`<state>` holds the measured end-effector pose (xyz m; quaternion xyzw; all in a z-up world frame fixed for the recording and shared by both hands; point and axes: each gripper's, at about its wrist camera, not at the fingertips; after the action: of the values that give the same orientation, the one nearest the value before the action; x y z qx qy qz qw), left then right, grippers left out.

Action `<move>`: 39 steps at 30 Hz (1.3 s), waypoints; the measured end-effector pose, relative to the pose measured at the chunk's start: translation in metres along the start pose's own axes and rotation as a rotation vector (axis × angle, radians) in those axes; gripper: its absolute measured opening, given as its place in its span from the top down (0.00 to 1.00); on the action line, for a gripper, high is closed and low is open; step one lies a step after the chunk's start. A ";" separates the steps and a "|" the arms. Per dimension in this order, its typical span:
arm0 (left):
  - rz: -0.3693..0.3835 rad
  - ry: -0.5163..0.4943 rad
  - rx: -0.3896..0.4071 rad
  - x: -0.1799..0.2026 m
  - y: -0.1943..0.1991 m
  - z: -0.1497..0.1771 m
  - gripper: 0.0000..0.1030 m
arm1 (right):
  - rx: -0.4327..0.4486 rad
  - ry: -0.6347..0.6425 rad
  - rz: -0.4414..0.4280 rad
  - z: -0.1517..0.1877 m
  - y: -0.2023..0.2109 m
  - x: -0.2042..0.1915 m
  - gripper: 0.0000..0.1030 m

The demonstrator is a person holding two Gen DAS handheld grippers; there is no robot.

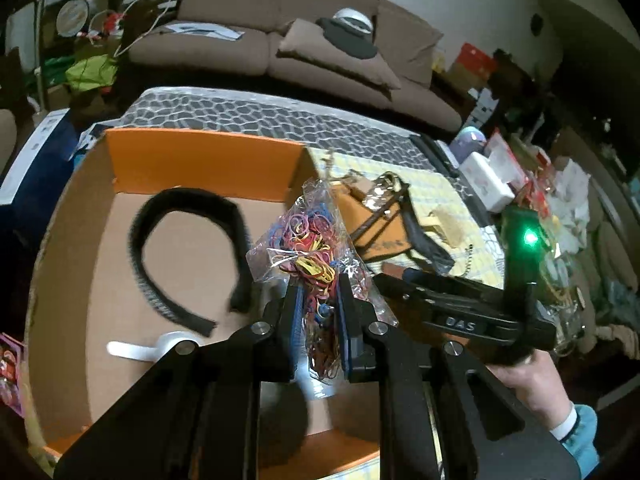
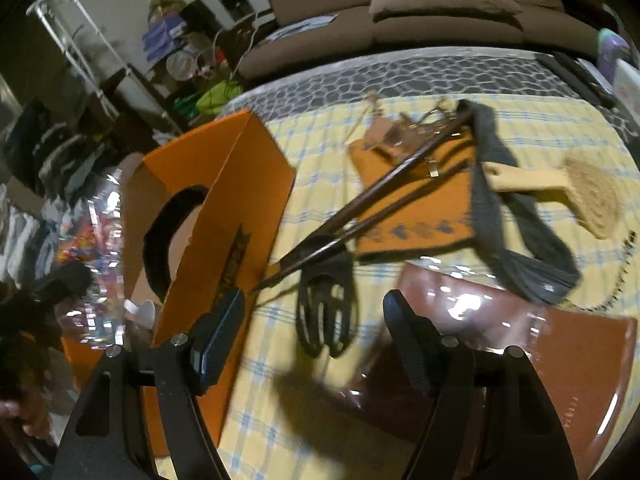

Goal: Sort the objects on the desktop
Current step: 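Release the bag in the box with the left tool while the right tool grasps the clip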

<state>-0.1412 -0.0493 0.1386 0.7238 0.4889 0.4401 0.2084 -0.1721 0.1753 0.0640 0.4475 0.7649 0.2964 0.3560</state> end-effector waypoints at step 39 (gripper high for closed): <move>-0.318 -0.055 -0.143 -0.098 0.023 0.032 0.52 | 0.113 0.142 -0.071 -0.018 0.042 -0.068 0.67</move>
<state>-0.1148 -0.1429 0.0962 0.6326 0.5586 0.4152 0.3397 -0.1431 0.1301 0.1255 0.4175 0.8191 0.2709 0.2853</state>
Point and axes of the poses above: each gripper's, at about its wrist camera, not at the fingertips, and y roughly against the way its jaws point, x to its right, z to its underside, and after that the axes turned 8 degrees about y, right-handed
